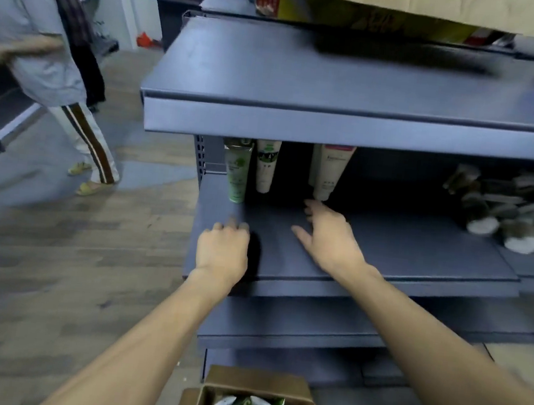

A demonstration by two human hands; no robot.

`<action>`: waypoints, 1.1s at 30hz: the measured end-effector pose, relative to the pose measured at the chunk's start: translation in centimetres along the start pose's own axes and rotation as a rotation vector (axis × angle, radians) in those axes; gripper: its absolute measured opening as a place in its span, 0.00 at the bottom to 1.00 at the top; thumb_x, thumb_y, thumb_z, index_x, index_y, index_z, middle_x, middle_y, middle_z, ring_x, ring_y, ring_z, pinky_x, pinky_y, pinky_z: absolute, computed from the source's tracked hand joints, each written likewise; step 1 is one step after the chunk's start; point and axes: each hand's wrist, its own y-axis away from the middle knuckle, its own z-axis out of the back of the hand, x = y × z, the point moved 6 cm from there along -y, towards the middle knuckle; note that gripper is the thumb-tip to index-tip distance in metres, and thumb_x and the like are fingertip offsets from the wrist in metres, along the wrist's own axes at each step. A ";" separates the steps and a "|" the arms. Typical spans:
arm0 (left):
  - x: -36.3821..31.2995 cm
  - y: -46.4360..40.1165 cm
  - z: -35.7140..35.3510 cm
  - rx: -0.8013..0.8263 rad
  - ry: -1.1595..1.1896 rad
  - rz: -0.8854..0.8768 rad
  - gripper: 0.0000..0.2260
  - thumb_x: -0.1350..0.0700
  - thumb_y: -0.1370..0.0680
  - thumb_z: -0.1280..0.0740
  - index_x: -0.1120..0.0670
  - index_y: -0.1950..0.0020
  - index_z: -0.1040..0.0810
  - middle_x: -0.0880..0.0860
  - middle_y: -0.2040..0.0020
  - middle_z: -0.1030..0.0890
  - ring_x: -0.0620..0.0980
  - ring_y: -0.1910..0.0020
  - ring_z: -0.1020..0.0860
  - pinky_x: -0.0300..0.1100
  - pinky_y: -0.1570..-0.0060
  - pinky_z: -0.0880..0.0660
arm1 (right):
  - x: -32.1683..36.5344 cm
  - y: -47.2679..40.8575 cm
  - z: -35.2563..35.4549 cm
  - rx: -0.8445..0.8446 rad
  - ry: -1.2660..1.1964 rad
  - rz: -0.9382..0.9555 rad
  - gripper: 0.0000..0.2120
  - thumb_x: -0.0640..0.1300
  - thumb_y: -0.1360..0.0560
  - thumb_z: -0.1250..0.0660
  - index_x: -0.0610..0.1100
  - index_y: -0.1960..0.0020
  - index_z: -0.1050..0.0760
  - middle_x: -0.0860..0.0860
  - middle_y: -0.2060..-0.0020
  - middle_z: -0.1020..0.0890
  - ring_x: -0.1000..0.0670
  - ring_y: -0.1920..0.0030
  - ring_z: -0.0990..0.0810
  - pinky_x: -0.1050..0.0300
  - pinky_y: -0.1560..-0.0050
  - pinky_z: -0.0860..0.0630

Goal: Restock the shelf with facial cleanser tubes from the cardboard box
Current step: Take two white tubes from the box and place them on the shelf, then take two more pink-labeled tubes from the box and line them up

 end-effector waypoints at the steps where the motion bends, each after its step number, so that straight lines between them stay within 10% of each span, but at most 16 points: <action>1: -0.8 0.7 0.6 -0.025 0.020 -0.036 0.14 0.60 0.26 0.36 0.55 0.40 0.28 0.54 0.41 0.26 0.57 0.45 0.23 0.46 0.60 0.32 | -0.3 1.3 0.3 0.005 0.007 -0.017 0.28 0.50 0.23 0.32 0.42 0.27 0.35 0.44 0.36 0.23 0.43 0.38 0.23 0.47 0.40 0.25; 9: -4.2 8.0 -0.4 -0.065 0.125 -0.336 0.09 0.57 0.23 0.39 0.54 0.44 0.27 0.53 0.47 0.25 0.58 0.52 0.22 0.45 0.64 0.34 | -1.9 13.0 -0.5 0.011 0.082 -0.117 0.25 0.54 0.23 0.33 0.45 0.30 0.34 0.49 0.39 0.23 0.48 0.41 0.22 0.50 0.45 0.23; 33: -5.9 18.8 -16.9 0.440 0.100 -0.174 0.12 0.53 0.23 0.38 0.53 0.40 0.26 0.53 0.40 0.24 0.60 0.44 0.21 0.49 0.51 0.26 | -10.4 24.4 -14.4 0.422 0.030 -0.187 0.20 0.55 0.23 0.34 0.53 0.34 0.33 0.52 0.43 0.21 0.48 0.47 0.19 0.48 0.49 0.21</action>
